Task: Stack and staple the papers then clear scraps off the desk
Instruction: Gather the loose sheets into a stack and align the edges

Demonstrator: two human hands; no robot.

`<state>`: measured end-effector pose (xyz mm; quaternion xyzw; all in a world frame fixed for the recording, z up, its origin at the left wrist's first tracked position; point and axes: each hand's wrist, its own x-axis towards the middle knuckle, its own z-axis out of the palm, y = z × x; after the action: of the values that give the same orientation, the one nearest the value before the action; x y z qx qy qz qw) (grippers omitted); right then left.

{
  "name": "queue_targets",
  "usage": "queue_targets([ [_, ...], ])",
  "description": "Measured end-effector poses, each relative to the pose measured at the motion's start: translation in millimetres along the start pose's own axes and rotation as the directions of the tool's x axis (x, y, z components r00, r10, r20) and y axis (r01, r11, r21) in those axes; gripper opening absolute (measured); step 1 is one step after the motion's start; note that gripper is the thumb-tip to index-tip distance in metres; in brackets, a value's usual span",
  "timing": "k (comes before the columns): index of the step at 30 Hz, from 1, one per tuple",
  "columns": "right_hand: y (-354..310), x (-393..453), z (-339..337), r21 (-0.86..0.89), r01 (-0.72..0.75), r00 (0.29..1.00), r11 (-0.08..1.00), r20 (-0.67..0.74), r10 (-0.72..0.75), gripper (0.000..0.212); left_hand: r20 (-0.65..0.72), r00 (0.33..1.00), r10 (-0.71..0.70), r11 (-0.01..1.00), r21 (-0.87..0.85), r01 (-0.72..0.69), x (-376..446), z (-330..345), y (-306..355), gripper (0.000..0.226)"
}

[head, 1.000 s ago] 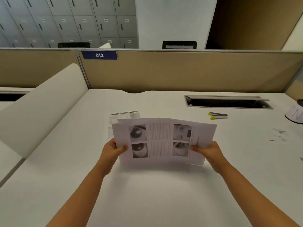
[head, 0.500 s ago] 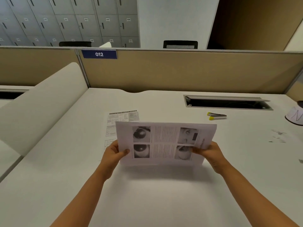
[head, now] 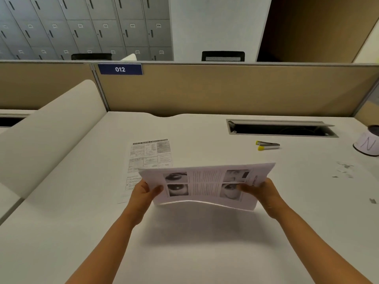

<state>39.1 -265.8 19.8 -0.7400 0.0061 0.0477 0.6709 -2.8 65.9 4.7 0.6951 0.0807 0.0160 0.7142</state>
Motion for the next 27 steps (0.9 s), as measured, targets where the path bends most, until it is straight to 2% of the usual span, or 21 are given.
queue_targets([
  [3,7.0,-3.1,2.8,0.001,-0.029,1.0,1.0,0.003,0.029,0.032,-0.013,0.999,-0.033,0.999,0.036,0.034,0.6,6.3,-2.3,0.028],
  [6,4.7,-2.7,0.4,0.034,-0.029,1.0,0.999,-0.005,0.029,0.03,-0.078,0.997,-0.001,0.988,0.151,0.013,5.6,12.3,3.7,0.029],
  [10,-0.3,0.4,-3.6,0.025,-0.061,0.998,0.998,0.019,0.06,0.043,-0.054,0.998,0.039,0.96,0.279,-0.022,11.2,17.5,21.4,0.03],
  [13,-0.2,-1.7,-5.1,0.09,-0.093,0.996,0.992,0.013,0.092,0.039,-0.062,0.998,-0.018,0.937,0.348,0.038,17.6,14.5,37.2,0.032],
  [14,0.8,-2.8,-4.4,0.125,-0.109,0.994,0.986,0.005,0.109,0.036,-0.095,0.994,-0.051,0.945,0.317,0.078,18.7,10.9,41.4,0.03],
  [16,5.3,-5.4,-1.6,0.226,-0.148,0.987,0.963,-0.021,0.157,0.033,-0.165,0.977,-0.133,0.983,0.103,0.151,15.1,4.7,45.8,0.025],
  [18,12.3,-7.8,4.7,0.358,-0.19,0.975,0.914,-0.037,0.217,0.031,-0.097,0.97,-0.223,0.962,-0.182,0.203,5.4,8.3,43.6,0.029],
  [20,18.3,-10.8,15.0,0.457,-0.228,0.961,0.86,-0.034,0.273,0.027,0.015,0.968,-0.249,0.906,-0.349,0.238,-2.6,25.9,35.2,0.031],
  [23,23.9,-14.4,35.4,0.558,-0.263,0.941,0.787,-0.03,0.336,0.024,0.048,0.983,-0.178,0.892,-0.413,0.181,-10.8,65.5,24.8,0.023],
  [27,29.2,-21.5,54.5,0.58,-0.317,0.93,0.75,0.036,0.366,0.022,-0.143,0.979,-0.142,0.927,-0.366,0.081,-18.0,97.2,22.5,0.029],
])
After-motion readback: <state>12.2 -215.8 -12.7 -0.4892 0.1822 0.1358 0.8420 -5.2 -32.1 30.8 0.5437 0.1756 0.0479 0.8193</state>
